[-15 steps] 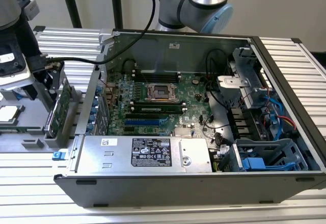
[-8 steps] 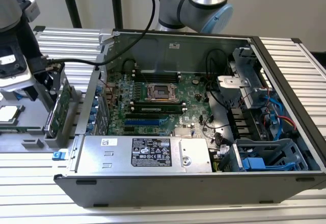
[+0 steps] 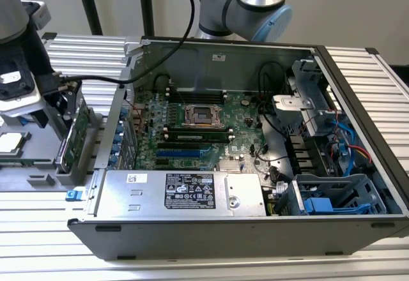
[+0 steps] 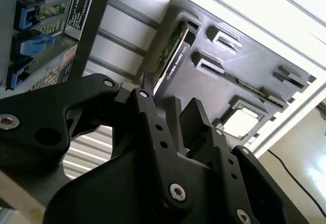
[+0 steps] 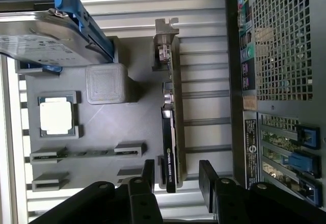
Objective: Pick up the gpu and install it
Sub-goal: 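Pick up the gpu and move the gpu toward the slot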
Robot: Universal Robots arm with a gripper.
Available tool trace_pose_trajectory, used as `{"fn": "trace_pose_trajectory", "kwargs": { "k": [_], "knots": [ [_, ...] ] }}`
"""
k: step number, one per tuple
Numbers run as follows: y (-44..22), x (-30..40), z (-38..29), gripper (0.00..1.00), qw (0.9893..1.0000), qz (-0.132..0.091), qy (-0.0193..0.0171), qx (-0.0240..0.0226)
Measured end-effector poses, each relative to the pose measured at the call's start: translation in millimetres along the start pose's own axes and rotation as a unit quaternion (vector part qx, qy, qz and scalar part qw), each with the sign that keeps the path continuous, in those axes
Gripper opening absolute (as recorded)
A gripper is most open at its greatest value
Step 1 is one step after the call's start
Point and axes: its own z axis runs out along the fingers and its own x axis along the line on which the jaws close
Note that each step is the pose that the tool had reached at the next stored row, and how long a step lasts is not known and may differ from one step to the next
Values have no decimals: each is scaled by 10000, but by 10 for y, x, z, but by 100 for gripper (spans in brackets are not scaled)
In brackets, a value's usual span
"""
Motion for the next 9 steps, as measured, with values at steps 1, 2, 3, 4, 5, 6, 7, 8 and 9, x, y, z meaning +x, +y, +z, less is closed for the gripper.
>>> {"fn": "trace_pose_trajectory", "kwargs": {
  "k": [1, 2, 3, 4, 5, 6, 7, 8, 9],
  "knots": [
    [0, 0, 4, 100, 10000, 0, 0, 0],
    [0, 0, 8, 100, 10000, 0, 0, 0],
    [-1, 0, 12, 100, 10000, 0, 0, 0],
    [-1, 0, 16, 100, 10000, 0, 0, 0],
    [-1, 0, 21, 100, 10000, 0, 0, 0],
    [-1, 0, 25, 100, 10000, 0, 0, 0],
    [-1, 0, 29, 100, 10000, 0, 0, 0],
    [-2, 0, 33, 100, 10000, 0, 0, 0],
    [-2, 0, 37, 100, 10000, 0, 0, 0]
  ]
}}
